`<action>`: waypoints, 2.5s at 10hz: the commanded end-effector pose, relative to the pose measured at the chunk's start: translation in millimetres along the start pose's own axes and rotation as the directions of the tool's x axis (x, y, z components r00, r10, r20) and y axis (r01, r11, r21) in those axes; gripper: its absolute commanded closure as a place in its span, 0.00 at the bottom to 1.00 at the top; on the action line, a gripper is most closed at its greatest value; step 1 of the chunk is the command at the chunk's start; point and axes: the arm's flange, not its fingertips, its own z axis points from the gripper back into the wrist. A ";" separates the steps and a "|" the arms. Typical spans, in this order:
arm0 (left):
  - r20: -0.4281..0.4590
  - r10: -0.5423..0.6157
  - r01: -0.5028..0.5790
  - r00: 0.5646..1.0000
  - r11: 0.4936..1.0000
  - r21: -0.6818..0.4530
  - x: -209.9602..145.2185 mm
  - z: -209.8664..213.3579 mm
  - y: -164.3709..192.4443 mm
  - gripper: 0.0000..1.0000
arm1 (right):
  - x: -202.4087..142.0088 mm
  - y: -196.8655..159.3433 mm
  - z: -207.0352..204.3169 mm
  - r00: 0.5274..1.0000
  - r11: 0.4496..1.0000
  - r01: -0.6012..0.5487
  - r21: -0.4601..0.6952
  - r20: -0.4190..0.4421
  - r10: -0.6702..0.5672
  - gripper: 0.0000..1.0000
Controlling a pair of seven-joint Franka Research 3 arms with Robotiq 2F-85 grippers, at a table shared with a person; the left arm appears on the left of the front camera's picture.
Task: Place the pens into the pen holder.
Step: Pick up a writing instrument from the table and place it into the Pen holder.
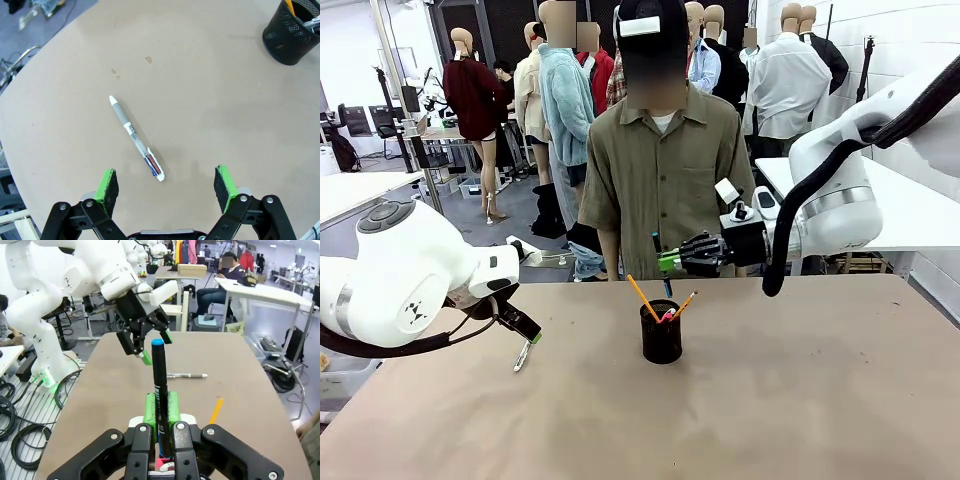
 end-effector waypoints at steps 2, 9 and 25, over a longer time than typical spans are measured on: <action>0.002 0.005 -0.005 1.000 1.000 -0.001 -0.4 0.9 2.0 0.00 | -9.0 -22.1 -16.5 0.997 0.998 0.059 -0.020 -0.043 -0.059 1.00; 0.002 0.005 -0.005 1.000 1.000 -0.001 -0.4 0.9 2.0 0.00 | -26.6 -39.9 -39.0 0.982 0.992 0.123 -0.009 -0.143 -0.123 1.00; 0.002 0.005 -0.005 1.000 1.000 -0.001 -0.4 0.9 2.0 0.00 | -10.2 -24.6 32.7 0.991 0.995 0.029 -0.096 -0.125 -0.041 0.28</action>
